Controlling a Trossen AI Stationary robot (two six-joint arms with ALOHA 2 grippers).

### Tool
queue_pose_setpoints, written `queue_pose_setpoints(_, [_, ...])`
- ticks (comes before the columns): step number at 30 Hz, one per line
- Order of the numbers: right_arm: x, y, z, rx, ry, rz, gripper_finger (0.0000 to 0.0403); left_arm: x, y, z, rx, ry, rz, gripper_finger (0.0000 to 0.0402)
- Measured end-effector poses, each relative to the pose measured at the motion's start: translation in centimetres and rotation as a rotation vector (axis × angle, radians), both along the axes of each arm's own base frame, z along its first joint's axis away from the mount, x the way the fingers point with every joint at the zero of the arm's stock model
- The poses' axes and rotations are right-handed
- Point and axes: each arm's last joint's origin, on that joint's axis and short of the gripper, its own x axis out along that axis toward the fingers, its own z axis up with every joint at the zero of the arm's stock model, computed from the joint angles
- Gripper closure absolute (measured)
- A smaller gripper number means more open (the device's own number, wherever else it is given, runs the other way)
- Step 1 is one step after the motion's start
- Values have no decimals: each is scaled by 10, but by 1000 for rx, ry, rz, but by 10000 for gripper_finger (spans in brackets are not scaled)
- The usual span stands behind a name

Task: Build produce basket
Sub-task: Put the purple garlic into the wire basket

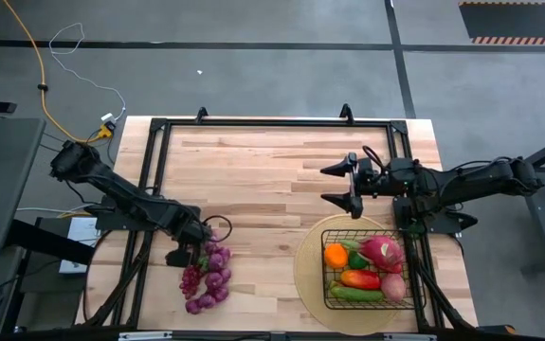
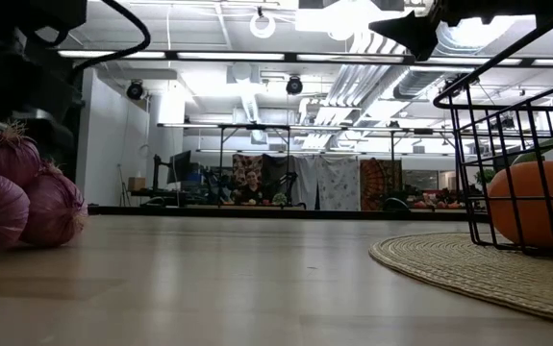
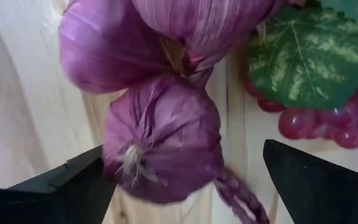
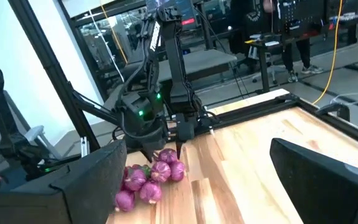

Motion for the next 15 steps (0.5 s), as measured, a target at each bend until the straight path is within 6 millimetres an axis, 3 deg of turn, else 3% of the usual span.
queue_pose_setpoints(15, [0,-1,-7,51,69,-47,18,-12,3,-27,-57,1,146,30])
